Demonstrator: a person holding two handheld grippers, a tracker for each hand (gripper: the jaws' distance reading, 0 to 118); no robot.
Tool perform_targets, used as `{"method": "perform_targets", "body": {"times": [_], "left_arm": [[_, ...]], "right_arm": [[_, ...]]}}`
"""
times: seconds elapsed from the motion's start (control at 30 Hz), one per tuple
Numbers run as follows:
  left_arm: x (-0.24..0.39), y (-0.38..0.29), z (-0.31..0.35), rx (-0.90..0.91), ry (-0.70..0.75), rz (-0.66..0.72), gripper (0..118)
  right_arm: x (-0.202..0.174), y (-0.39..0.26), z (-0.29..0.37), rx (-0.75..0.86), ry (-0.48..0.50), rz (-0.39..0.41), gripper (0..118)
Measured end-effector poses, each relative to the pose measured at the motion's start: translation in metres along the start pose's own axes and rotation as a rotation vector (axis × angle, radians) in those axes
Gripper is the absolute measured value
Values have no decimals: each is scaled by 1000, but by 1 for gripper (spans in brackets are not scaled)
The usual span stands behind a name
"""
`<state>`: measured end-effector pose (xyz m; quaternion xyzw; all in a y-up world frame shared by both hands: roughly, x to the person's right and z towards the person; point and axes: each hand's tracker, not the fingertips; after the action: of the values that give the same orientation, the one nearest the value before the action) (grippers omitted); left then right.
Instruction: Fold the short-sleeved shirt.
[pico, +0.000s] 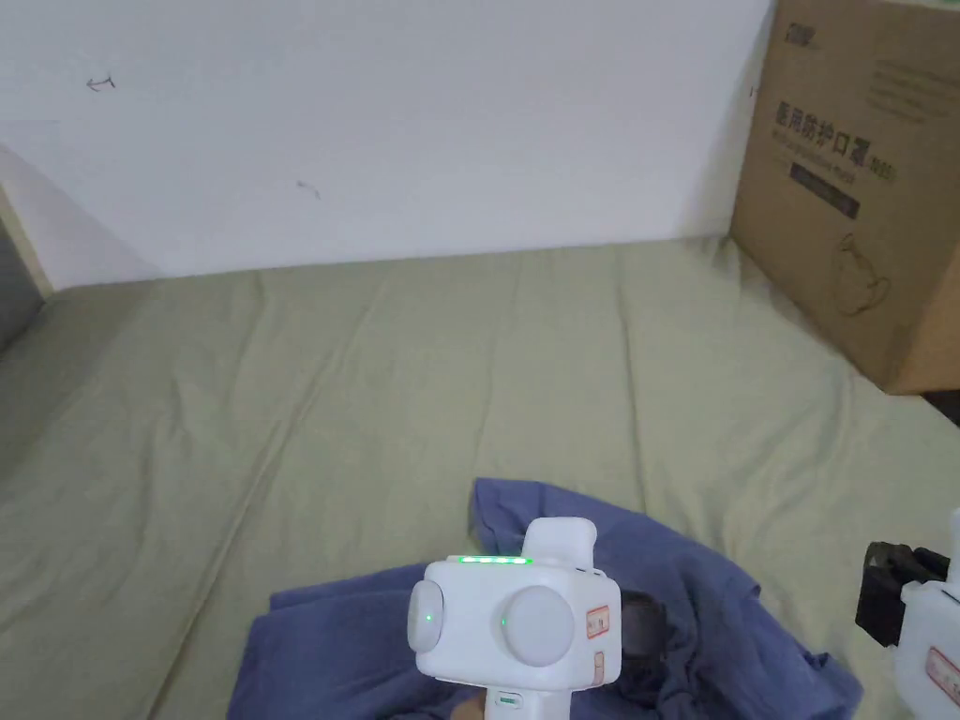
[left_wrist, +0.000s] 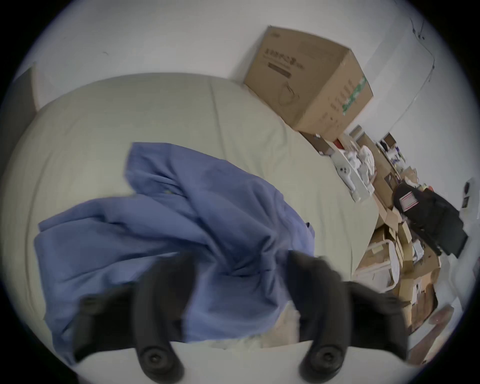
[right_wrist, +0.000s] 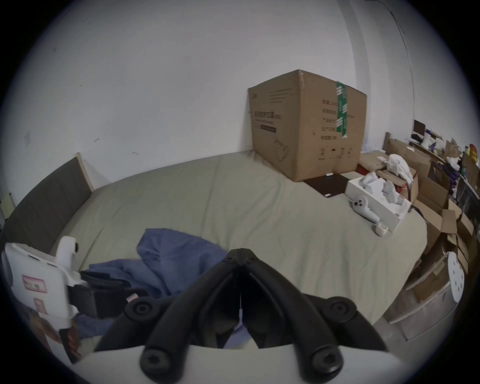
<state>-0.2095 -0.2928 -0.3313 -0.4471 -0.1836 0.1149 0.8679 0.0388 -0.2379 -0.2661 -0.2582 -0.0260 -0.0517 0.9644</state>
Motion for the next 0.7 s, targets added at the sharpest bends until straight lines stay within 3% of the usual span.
{"method": "perform_targets", "body": {"times": [0.03,0.13,0.3,0.47,0.57,0.6,0.7], "left_arm": [[-8,-5,10,17,25,8,0],[-38,-29,30,35,165,43,0],[-91,-56,49,16,221,164,0],[-144,-21,71,60,289,225,2],[-189,15,74,115,334,296,72],[-206,27,70,98,354,320,91],[-248,56,49,25,400,356,91]], "right_arm": [[-6,-1,0,-2,20,5,0],[-26,-8,0,-17,70,45,0],[-53,-20,-8,-55,124,94,0],[-68,-23,-15,-82,161,119,0],[-73,-24,-20,-93,163,140,0],[-70,-25,-26,-101,165,142,0],[-69,-28,-35,-124,163,149,0]]}}
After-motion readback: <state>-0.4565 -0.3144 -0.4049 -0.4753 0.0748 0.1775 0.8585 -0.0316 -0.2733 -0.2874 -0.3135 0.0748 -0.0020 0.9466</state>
